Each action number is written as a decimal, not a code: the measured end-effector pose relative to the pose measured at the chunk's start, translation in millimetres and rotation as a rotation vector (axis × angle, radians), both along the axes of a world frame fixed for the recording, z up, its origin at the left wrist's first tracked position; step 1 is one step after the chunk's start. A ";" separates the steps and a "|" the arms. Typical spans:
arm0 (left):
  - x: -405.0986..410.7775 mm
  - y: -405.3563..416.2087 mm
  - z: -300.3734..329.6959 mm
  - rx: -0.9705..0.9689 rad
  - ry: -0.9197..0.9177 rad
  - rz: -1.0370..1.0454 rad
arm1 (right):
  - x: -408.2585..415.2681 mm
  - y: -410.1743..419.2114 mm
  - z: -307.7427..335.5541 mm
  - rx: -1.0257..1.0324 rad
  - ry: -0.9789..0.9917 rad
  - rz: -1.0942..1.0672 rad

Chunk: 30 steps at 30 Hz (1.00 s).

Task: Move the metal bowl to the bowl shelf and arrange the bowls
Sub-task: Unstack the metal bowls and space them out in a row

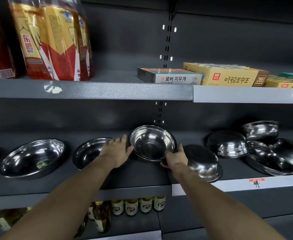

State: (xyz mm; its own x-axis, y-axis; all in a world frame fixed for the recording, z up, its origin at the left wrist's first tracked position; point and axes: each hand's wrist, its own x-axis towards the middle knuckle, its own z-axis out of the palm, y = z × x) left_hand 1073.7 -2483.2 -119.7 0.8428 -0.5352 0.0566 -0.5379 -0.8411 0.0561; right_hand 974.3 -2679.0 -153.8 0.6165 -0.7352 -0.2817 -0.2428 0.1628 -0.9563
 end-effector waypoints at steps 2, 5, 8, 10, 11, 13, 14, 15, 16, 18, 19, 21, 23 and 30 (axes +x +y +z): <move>3.9 8.8 3.4 0.001 -0.004 0.029 | 1.6 0.6 3.0 -0.039 0.025 0.002; 8.7 23.7 7.5 0.023 -0.014 0.069 | 5.3 3.7 4.8 -0.099 0.060 0.023; 11.9 38.8 11.0 0.036 -0.028 0.102 | 11.2 11.7 4.8 -0.097 0.037 0.020; 14.0 50.8 13.4 0.039 -0.024 0.129 | 17.1 19.3 5.7 -0.095 0.016 0.024; 15.4 57.2 15.1 0.038 -0.023 0.144 | 21.0 23.6 6.7 -0.088 0.000 0.024; 18.3 70.3 18.4 0.041 -0.033 0.170 | 28.9 33.6 9.1 -0.070 -0.045 0.018; 19.4 76.6 20.2 0.041 -0.037 0.182 | 33.3 39.0 10.6 -0.073 -0.070 0.016; 20.2 82.7 22.0 0.040 -0.037 0.194 | 37.9 44.7 11.8 -0.082 -0.089 0.018; 21.1 88.7 23.7 0.038 -0.034 0.208 | 41.4 51.4 13.8 -0.086 -0.103 0.026; 23.0 99.5 26.2 0.036 -0.038 0.232 | 46.9 65.0 17.9 -0.078 -0.118 0.058; 23.6 104.5 27.0 0.034 -0.040 0.243 | 48.7 71.9 19.6 -0.073 -0.122 0.075; 24.6 114.0 27.6 0.024 -0.034 0.260 | 52.9 85.0 19.8 -0.068 -0.118 0.107; 24.6 122.6 26.6 0.017 -0.028 0.275 | 56.4 97.9 19.1 -0.055 -0.118 0.153; 22.9 144.4 16.4 0.019 0.005 0.291 | 63.3 129.6 10.3 -0.012 -0.084 0.285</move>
